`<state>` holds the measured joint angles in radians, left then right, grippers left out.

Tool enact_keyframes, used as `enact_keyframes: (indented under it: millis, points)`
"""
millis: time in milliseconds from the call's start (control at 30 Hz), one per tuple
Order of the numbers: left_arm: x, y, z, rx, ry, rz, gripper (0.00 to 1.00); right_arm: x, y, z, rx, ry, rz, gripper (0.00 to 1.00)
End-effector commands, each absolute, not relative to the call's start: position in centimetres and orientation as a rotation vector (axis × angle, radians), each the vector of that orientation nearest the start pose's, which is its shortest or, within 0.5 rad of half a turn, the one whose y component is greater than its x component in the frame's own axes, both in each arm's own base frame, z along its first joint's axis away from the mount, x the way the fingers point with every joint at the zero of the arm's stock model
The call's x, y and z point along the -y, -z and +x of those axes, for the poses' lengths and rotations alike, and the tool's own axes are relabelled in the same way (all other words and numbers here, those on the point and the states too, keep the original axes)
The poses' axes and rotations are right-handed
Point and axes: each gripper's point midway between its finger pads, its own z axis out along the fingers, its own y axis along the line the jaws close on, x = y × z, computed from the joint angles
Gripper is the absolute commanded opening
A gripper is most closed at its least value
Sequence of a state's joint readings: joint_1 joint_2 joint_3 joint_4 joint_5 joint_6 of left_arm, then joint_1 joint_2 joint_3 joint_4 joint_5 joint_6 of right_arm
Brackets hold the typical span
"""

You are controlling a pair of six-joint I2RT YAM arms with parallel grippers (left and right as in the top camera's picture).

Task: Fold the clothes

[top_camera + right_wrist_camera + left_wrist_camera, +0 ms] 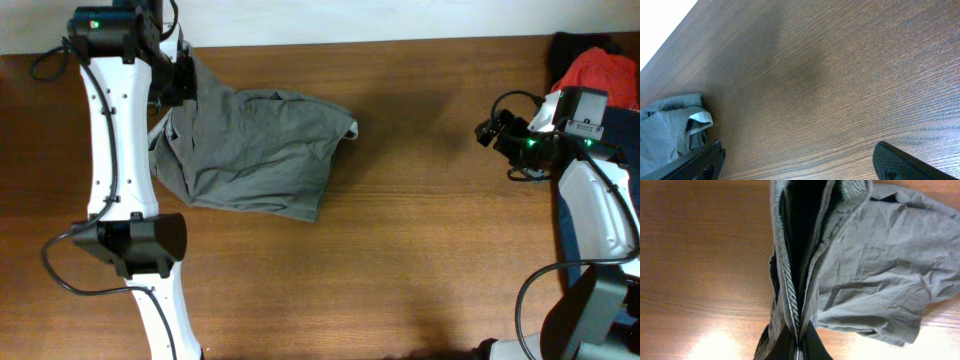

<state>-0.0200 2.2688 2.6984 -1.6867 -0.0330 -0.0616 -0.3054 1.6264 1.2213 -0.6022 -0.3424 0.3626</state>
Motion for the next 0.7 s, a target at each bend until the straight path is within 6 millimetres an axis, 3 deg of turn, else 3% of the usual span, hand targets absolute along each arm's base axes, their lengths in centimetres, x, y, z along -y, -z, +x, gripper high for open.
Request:
enact_keyframes:
  millis: [0,200,367,667]
  points:
    - [2.3,-25.0,46.4,-2.790,-0.025,-0.029,0.00,6.8,-13.8,40.8,-2.448,-0.466,0.711,0.99]
    - [4.9,-25.1,46.6,-2.775,0.013,0.029,0.01,6.8,-13.8,40.8,-2.448,-0.466,0.711,0.99]
    - [9.3,-25.6,47.7,-2.716,0.278,0.111,0.07,6.8,-13.8,40.8,-2.448,-0.466,0.711,0.99]
    - [10.4,-22.3,48.3,-2.788,0.286,0.136,0.07,6.8,-13.8,40.8,-2.448,-0.466,0.711,0.99]
